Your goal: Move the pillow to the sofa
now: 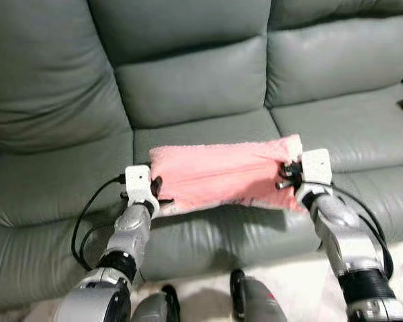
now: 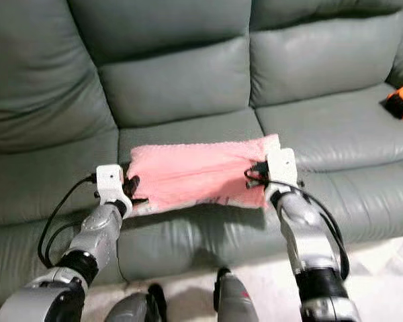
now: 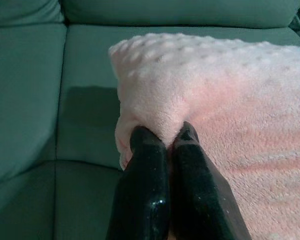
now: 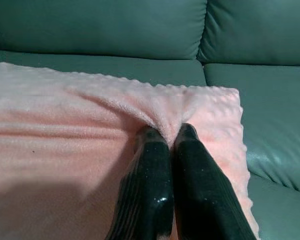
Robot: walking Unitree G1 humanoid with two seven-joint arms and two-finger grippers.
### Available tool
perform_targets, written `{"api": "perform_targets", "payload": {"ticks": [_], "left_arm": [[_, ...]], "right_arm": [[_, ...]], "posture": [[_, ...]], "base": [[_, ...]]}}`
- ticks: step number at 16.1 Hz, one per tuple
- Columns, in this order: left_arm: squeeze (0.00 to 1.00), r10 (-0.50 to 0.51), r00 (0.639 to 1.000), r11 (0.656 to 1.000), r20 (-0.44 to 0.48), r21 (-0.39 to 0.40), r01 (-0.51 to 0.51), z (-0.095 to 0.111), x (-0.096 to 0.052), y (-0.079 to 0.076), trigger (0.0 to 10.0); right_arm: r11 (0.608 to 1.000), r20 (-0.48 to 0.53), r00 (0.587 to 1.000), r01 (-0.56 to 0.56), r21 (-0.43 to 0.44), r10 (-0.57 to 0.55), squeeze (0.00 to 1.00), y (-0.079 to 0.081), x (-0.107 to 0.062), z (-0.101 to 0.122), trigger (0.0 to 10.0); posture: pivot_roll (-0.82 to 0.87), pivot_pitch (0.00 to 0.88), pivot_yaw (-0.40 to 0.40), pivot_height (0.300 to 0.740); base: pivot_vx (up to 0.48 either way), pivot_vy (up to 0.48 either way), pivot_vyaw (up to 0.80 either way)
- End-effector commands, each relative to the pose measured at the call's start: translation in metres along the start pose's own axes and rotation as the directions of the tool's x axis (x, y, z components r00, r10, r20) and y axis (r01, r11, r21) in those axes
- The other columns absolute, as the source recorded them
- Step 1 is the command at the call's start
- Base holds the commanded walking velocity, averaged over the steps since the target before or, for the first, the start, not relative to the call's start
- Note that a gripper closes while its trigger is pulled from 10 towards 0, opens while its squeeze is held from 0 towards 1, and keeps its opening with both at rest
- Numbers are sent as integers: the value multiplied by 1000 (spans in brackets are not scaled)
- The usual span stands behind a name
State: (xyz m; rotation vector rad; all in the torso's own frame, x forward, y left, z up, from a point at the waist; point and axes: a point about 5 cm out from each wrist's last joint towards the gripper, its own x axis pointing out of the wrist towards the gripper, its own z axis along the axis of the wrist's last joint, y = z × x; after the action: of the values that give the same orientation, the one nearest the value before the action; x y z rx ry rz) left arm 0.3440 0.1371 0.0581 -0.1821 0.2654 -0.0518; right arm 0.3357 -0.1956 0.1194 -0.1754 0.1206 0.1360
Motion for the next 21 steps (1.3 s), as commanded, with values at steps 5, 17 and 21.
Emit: {"api": "perform_targets", "payload": {"ticks": [5,17,21], "left_arm": [[663,103,995,990,-13,-96,-104,-5,-2,16,10000],[1000,75,997,992,-33,-101,-78,-18,-6,8,10000],[1000,54,987,998,-150,49,-47,-31,-13,29,10000]], "right_arm": [[995,93,990,102,17,-103,1000,-10,4,8,10000],[989,121,987,88,122,-102,1000,7,1,1,10000],[969,-7,990,140,202,-141,1000,16,-8,-18,10000]], "posture": [[-187,386,108,740],[-184,361,123,740],[-175,350,127,740]], "base": [[0,0,0],[0,0,0],[0,0,0]]}}
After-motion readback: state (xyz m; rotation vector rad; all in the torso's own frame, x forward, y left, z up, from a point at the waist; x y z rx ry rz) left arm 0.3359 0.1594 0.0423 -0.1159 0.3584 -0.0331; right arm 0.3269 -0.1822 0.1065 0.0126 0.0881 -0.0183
